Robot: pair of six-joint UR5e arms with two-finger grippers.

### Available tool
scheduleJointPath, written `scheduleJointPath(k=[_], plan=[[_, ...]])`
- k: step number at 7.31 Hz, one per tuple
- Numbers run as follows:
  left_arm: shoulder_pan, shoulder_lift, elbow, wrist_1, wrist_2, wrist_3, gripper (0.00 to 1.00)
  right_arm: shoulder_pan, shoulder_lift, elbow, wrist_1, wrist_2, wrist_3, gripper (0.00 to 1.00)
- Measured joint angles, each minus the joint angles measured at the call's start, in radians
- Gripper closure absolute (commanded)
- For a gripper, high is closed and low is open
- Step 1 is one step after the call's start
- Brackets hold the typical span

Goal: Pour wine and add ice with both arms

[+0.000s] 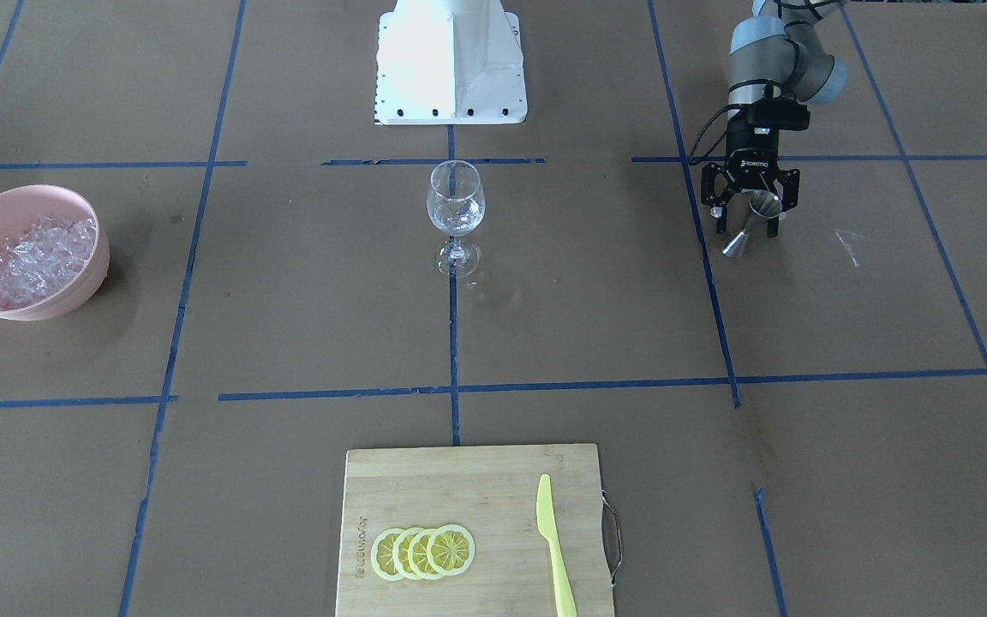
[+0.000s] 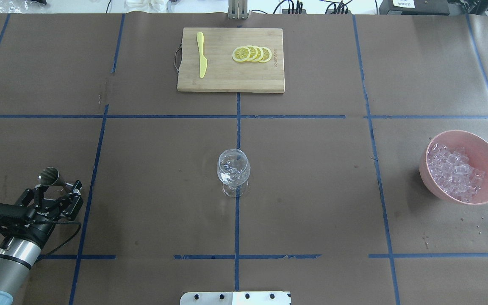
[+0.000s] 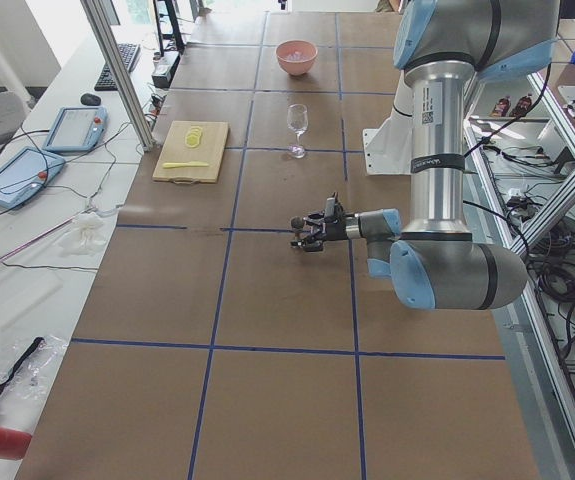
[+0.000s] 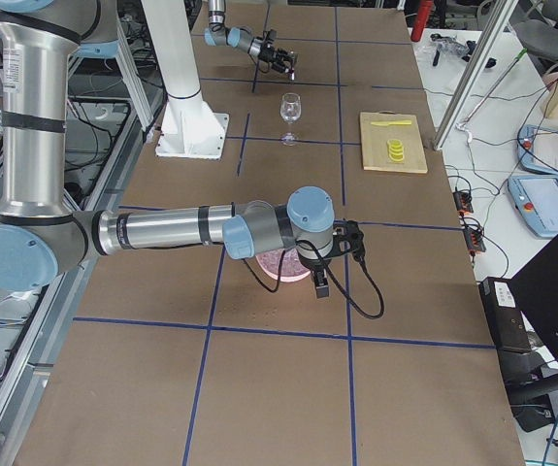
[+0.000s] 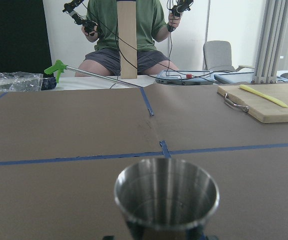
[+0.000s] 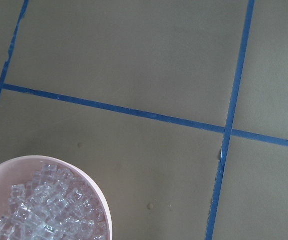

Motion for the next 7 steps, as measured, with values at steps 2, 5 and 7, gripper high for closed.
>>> scheduleJointPath(k=[2,5,7], plan=[[-0.002,0.023,-0.037,-0.004,-0.066,0.082,0.05,0.000,0.000,0.003,0.000,0.000,0.002,0.00],[-0.005,0.107,-0.117,-0.005,-0.181,0.190,0.04,0.000,0.000,0.006,0.000,0.000,0.006,0.00],[-0.012,0.191,-0.180,-0.006,-0.341,0.259,0.04,-0.001,0.000,0.016,0.000,0.002,0.011,0.00]])
